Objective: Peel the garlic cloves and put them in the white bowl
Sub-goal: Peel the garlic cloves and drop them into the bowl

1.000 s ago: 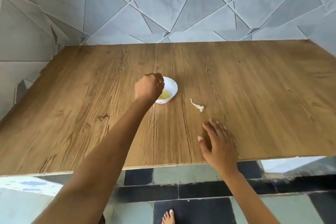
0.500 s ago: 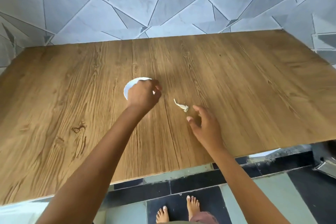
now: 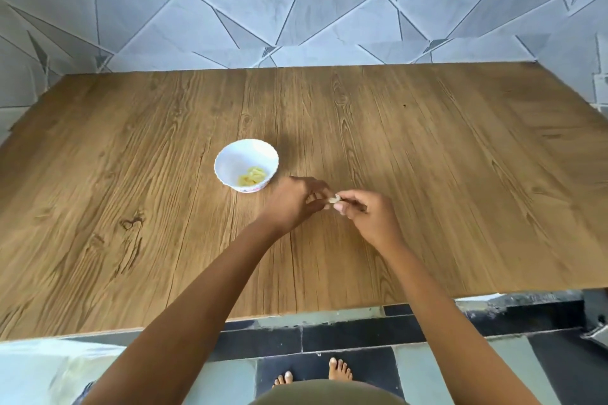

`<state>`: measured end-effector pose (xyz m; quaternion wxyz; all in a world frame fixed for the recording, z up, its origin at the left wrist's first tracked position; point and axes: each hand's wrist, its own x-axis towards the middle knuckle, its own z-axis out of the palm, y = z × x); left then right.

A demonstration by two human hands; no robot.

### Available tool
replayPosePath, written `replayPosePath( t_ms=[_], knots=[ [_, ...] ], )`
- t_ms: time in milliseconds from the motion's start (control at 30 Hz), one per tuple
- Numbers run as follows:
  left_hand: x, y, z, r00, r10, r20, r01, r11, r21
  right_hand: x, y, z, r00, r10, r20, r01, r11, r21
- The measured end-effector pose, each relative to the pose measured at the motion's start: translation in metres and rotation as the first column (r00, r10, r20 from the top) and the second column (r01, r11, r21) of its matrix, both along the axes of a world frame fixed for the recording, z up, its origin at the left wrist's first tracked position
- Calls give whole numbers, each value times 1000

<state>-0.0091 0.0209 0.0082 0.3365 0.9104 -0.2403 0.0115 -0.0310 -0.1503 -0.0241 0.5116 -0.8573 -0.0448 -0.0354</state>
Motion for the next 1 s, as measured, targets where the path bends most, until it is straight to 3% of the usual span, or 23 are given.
replayPosePath(
  t_ms=[267,433,667,767,867,1000],
  knots=[
    [7,-13,2,999,22,49,-29,990,135,4,-1,-1,999,3,50,-6,998,62],
    [10,-15,-5,996,82,42,-87,989,122,10,2,-3,998,-18,65,14,998,60],
    [12,-20,-6,981,192,-14,-192,981,-31,15,3,-10,997,-10,71,8,999,40],
    [15,-16,-5,947,287,-146,-307,941,-143,22,-1,-8,1000,-5,17,4,995,101],
    [14,-6,-2,867,341,-363,-453,843,-291,30,-4,-7,994,-39,98,40,999,-10],
    [-3,0,8,842,359,-404,-492,817,-300,38,0,-18,983,-67,170,114,952,-285]
  ],
)
